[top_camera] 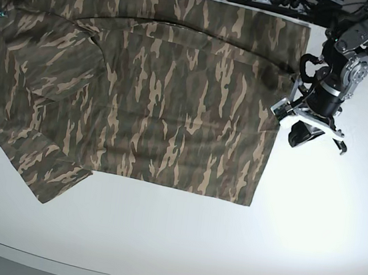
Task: Fold the T-shirt properly
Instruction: 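Move the left gripper along the shirt side down to the hem corner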
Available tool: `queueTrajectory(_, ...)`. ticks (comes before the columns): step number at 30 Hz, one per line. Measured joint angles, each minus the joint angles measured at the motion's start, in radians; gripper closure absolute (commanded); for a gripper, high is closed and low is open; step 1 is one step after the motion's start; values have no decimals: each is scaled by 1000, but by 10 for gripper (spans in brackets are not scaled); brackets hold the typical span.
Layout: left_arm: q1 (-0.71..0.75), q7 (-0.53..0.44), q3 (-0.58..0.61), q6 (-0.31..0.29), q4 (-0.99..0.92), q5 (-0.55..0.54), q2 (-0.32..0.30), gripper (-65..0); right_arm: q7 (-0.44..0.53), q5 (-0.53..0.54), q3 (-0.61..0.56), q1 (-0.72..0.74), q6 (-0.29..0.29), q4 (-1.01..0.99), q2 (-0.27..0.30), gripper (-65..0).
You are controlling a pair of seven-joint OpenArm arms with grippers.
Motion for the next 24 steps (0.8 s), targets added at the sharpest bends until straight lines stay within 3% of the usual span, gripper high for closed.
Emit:
queueTrajectory(4,-69,-14,-54,-14,-81,-169,75,0,0,-1,0,0,-2,0,0,0)
queueTrajectory(13,-301,-94,-329,-183,-499,-607,332,0,0,-1,0,0,-3,0,0,0)
queueTrajectory(15,-352,-101,-370,-241,-598,-685,372,0,0,-1,0,1,-2,0,0,0)
queueTrajectory(20,-509,-108,-409,-311,-880,-790,460,0,0,-1,0,1,-2,0,0,0)
queueTrajectory(21,-538,-107,-409,-336,-939,-796,478,-13,0,-1,0,0,-2,0,0,0)
queueTrajectory(24,-605,-106,-408,-374,-1091,-805,531,-227,0,0,0,0,-2,0,-2,0)
